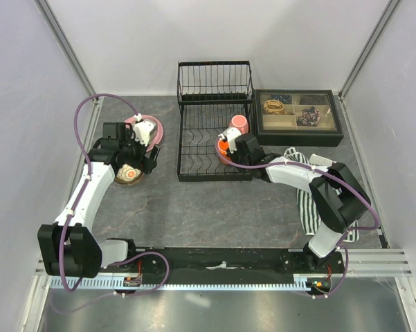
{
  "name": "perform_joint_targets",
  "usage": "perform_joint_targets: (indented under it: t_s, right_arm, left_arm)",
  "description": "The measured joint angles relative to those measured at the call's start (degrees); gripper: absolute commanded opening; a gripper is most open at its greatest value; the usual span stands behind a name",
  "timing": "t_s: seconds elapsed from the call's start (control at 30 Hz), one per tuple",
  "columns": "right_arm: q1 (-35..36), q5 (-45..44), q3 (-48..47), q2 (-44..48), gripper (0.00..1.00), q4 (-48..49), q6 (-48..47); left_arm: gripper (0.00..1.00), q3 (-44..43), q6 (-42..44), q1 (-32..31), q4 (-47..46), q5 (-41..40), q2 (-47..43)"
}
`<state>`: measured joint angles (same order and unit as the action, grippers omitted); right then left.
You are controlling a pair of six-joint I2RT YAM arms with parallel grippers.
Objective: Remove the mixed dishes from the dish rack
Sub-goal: Pick up the cup from the dish rack.
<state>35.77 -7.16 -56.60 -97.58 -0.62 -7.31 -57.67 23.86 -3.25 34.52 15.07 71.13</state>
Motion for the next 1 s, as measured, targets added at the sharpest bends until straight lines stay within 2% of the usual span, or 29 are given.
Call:
perform_joint_targets:
  t_s: [0.13, 0.83, 1.0]
  right_arm:
    - [-0.07, 0.26, 0.28, 0.02, 0.0, 0.46, 0.07]
    - [-0.85, 7.45, -1.18, 6.34, 0.0, -5.86, 3.3]
    - [-2.71, 11.06, -3.74, 7.91, 0.0, -6.54, 6.1]
  left_arm:
    - [0.96, 0.0, 0.0, 0.0, -0.31, 0.02, 0.0]
    - [0.94, 0.44, -0.68, 0.0, -1.77, 0.55, -0.46]
    - [0.94, 1.38, -2.64, 0.0, -3.26, 3.72, -1.31]
